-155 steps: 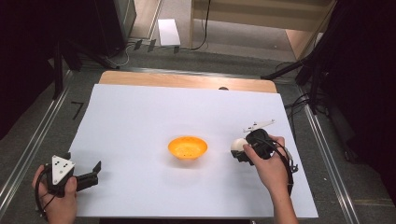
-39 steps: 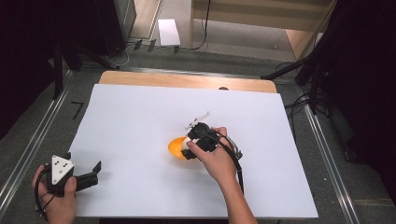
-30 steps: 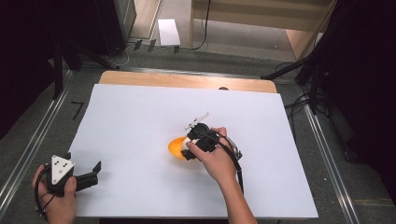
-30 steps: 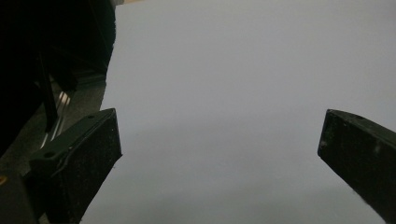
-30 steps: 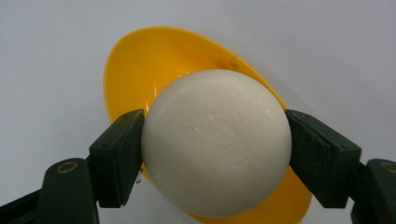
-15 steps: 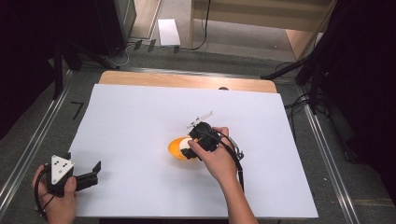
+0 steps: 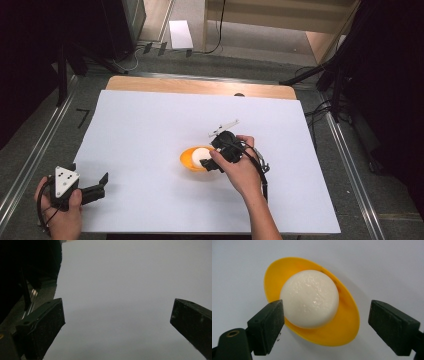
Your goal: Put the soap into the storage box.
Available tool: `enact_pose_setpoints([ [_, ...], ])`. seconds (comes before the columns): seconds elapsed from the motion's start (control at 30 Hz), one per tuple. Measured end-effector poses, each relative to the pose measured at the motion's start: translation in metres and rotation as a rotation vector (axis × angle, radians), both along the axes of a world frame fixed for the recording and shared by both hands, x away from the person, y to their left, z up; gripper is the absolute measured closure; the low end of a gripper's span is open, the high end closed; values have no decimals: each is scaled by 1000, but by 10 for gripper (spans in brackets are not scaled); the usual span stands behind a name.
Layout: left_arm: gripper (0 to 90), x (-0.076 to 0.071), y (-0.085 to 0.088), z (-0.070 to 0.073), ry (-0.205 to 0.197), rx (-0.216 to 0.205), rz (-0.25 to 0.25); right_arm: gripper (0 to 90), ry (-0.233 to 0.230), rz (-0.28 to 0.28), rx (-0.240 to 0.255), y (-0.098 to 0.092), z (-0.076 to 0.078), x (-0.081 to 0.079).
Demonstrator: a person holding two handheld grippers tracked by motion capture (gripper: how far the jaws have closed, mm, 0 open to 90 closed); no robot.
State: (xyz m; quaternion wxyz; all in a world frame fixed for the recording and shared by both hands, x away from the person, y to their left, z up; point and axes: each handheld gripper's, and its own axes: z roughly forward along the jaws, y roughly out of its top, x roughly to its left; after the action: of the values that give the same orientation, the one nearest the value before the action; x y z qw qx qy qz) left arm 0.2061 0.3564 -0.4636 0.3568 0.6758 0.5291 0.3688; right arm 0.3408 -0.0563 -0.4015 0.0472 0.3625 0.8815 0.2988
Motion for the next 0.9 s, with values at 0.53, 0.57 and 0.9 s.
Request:
enact_pose_setpoints([
  [0.53, 0, 0, 0, 0, 1, 5, -1, 134, -4, -47, 8, -28, -2, -4],
  [0.57, 0, 0, 0, 0, 1, 5, -1, 134, -4, -54, 9, -29, -2, -4],
  [0.9, 0, 0, 0, 0, 0, 8, 0, 134, -13, -86, 16, -52, -3, -6],
])
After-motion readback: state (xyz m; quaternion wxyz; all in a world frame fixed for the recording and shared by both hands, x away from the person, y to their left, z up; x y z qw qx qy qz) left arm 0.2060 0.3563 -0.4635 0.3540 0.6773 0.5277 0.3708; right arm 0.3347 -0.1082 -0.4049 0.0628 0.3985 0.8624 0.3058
